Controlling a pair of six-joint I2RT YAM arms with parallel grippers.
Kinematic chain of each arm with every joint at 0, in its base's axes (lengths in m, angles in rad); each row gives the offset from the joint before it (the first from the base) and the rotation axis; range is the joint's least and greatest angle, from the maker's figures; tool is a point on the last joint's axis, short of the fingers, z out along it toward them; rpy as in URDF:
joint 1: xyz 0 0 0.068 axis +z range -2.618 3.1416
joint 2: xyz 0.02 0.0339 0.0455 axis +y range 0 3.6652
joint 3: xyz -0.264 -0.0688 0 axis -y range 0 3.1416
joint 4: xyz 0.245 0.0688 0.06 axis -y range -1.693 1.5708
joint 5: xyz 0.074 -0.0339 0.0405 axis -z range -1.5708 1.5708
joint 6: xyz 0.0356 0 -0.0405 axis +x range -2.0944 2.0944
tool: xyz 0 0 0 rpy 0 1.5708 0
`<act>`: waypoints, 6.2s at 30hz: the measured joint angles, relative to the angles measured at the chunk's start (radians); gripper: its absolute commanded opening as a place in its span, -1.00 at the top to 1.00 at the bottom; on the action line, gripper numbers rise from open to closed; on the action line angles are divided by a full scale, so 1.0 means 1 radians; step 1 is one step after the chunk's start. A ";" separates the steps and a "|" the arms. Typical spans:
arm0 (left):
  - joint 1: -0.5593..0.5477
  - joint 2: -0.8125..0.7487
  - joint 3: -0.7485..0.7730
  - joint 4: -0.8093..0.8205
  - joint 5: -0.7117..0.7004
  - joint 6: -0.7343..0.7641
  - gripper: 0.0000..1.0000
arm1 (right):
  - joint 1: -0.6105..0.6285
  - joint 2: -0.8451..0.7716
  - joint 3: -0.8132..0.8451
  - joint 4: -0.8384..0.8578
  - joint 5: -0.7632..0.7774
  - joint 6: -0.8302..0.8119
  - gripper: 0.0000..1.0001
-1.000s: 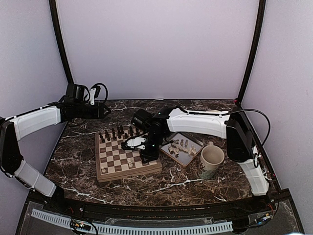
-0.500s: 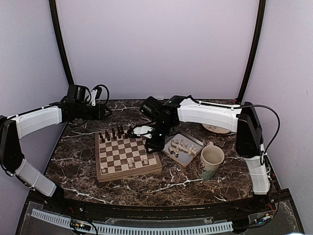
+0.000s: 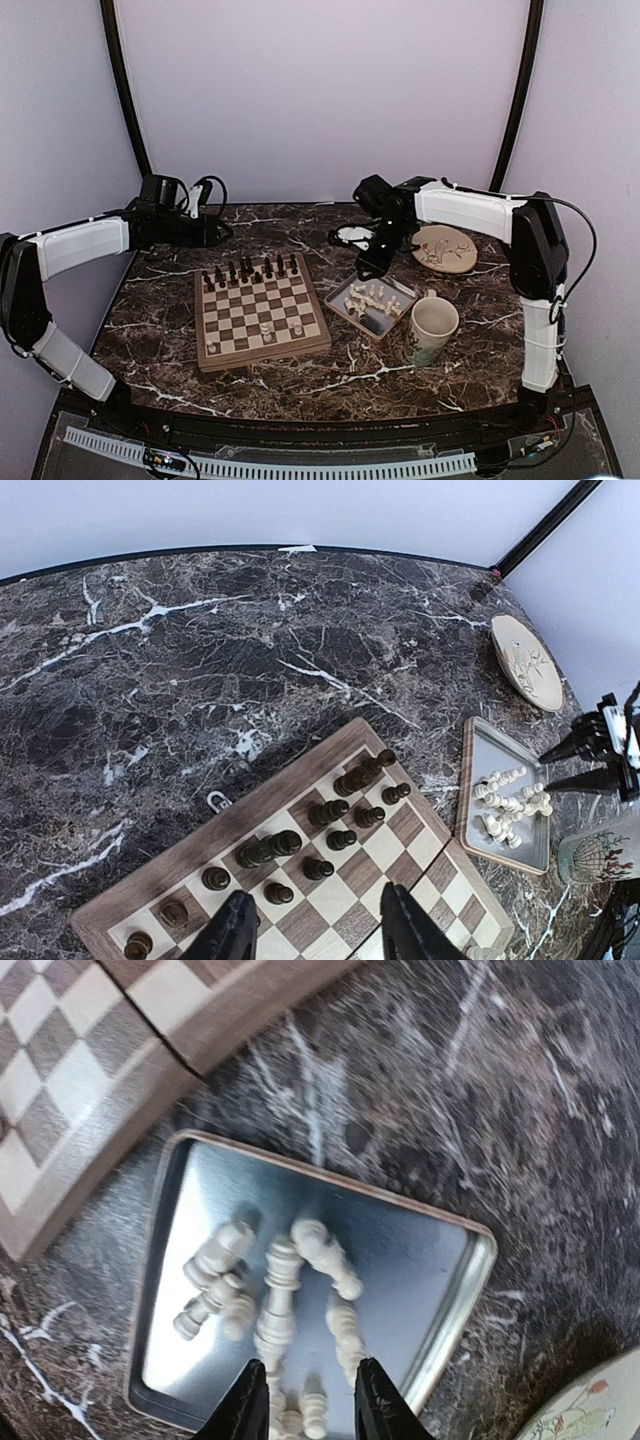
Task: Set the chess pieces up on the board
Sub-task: Pick up the pawn from the storage box, then place the pawn at h2, then pick up the pawn from the storage box.
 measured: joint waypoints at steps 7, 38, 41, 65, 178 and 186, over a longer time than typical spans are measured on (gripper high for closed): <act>0.000 0.000 0.000 0.008 0.021 0.000 0.11 | -0.069 0.000 -0.044 0.005 0.086 0.007 0.36; 0.000 0.000 0.000 0.019 0.041 0.003 0.11 | -0.089 0.098 -0.050 -0.020 0.061 0.014 0.97; 0.000 0.000 0.000 0.019 0.041 0.005 0.11 | -0.096 0.098 -0.049 -0.023 0.048 0.014 0.98; 0.000 0.000 0.000 0.017 0.019 0.030 0.11 | -0.049 -0.015 0.073 -0.083 -0.103 0.015 0.96; 0.000 -0.015 0.000 0.002 -0.016 0.057 0.11 | -0.044 0.131 0.072 -0.039 -0.014 0.030 0.35; 0.000 -0.015 0.000 0.002 -0.011 0.057 0.11 | -0.044 0.131 0.039 -0.039 0.046 0.041 0.39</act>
